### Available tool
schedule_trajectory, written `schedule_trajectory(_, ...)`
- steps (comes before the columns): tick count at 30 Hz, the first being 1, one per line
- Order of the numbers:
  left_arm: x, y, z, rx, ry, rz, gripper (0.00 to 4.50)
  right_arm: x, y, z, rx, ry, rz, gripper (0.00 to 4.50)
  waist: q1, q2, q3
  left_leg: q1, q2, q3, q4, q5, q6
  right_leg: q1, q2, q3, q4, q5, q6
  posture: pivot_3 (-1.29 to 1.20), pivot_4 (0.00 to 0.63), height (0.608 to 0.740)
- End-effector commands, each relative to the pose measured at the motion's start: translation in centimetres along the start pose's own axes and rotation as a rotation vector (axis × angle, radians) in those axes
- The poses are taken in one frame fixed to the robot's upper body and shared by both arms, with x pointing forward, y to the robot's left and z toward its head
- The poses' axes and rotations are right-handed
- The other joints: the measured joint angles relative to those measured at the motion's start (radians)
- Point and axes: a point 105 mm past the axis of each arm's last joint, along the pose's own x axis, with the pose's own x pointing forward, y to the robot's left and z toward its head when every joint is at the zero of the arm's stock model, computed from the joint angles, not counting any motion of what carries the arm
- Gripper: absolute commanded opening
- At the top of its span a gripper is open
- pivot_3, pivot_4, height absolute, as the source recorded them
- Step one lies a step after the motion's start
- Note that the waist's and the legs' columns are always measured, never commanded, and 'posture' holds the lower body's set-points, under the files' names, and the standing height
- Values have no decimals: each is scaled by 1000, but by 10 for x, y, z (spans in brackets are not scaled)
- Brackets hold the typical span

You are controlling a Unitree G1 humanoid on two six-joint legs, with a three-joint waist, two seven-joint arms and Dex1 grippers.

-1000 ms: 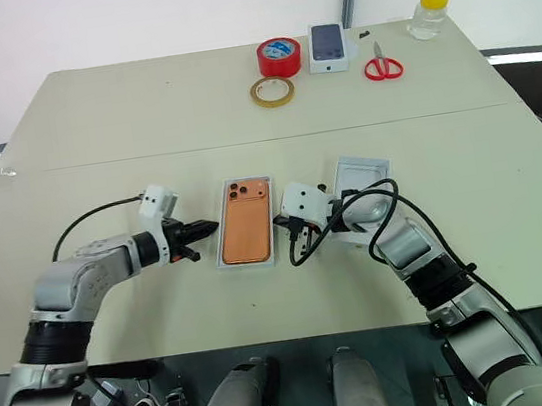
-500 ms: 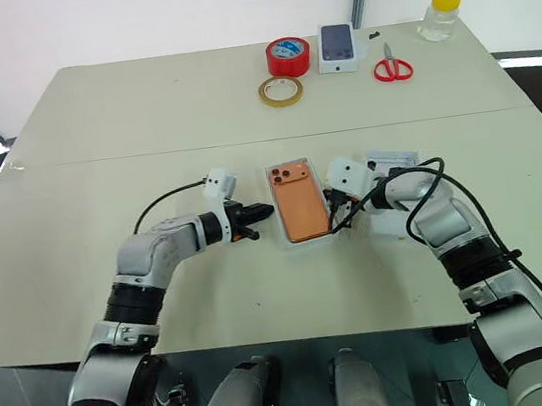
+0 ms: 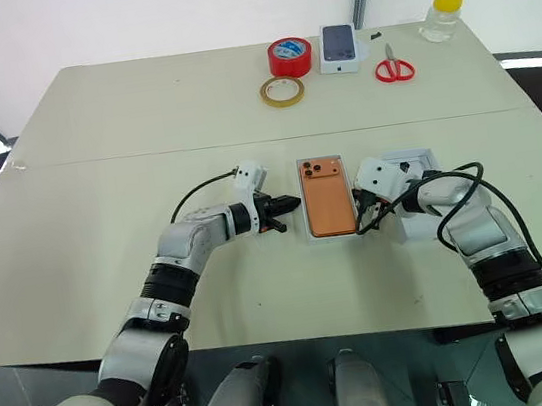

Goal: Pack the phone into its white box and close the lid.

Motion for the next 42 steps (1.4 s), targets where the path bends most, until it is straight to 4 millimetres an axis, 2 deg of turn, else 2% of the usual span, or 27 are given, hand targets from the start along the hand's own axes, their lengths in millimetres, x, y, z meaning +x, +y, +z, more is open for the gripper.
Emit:
schedule_trajectory(1,13,-27,9,22,-11,-116,46,3,10,13,-38,-46,41,0,-1,0,0,0,0,0,0,0,0,0,0,0,0,0,0,0,150,740)
schedule_trajectory(5,3,-18,11,50,-12,-92,46,-2,7,16,-44,-47,41,0,-3,0,0,0,0,0,0,0,0,-1,0,0,0,0,0,0,150,740)
schedule_trajectory(10,-30,11,24,122,-58,-22,46,-17,-8,5,-49,-1,10,0,-11,0,1,0,1,0,0,0,0,-2,1,0,1,0,0,0,150,740)
schedule_trajectory(16,-66,19,31,210,-89,-13,46,-24,-19,-10,1,39,-35,0,-27,0,1,0,1,0,-1,0,0,-2,1,1,2,0,0,0,150,740)
schedule_trajectory(19,-86,24,32,291,-87,14,864,-31,-24,-17,22,54,-62,829,-28,0,1,0,1,0,-1,0,0,-2,1,1,2,0,0,0,150,740)
schedule_trajectory(24,-120,21,43,432,-150,21,3317,-38,-31,6,127,-41,-73,3388,-27,0,1,0,1,0,-1,0,0,-2,1,1,2,0,0,0,150,740)
schedule_trajectory(28,-142,13,46,497,-180,-15,3317,-43,-40,10,278,-62,-107,3388,-27,1,1,0,2,0,-1,0,0,-2,0,1,2,0,-1,0,150,740)
schedule_trajectory(30,-149,13,48,558,-192,2,3317,-46,-42,17,269,-79,-125,3388,-26,1,1,0,1,0,-1,-1,1,-2,0,2,1,0,-1,0,150,740)
schedule_trajectory(31,-152,12,49,535,-206,-25,3317,-47,-52,18,251,-67,-198,3388,-26,1,1,0,2,0,-1,-3,4,-2,0,2,1,0,-1,0,150,740)
schedule_trajectory(34,-160,13,49,565,-233,-25,3317,-46,-58,30,438,-149,-217,3388,-28,1,2,0,2,0,-1,-3,5,-2,0,2,1,0,-1,0,150,740)
schedule_trajectory(36,-164,11,47,588,-238,-41,3317,-46,-65,25,278,-71,-363,3388,-26,1,2,0,2,0,-1,-3,5,-3,0,2,1,0,-1,0,150,740)
schedule_trajectory(38,-167,8,45,599,-239,-65,3317,-45,-57,10,248,31,-367,3388,-24,1,2,0,2,0,-2,-2,4,-4,0,2,1,0,-1,0,150,740)
schedule_trajectory(40,-168,7,43,620,-231,-73,3317,-46,-38,6,386,51,-226,3388,-22,1,2,-1,1,0,-2,-2,4,-4,0,2,1,0,-1,0,150,740)
schedule_trajectory(42,-168,6,40,612,-216,-85,3317,-50,-36,4,454,95,-202,3388,-25,2,2,-1,1,0,-2,-3,5,-3,0,2,1,0,-1,0,150,740)
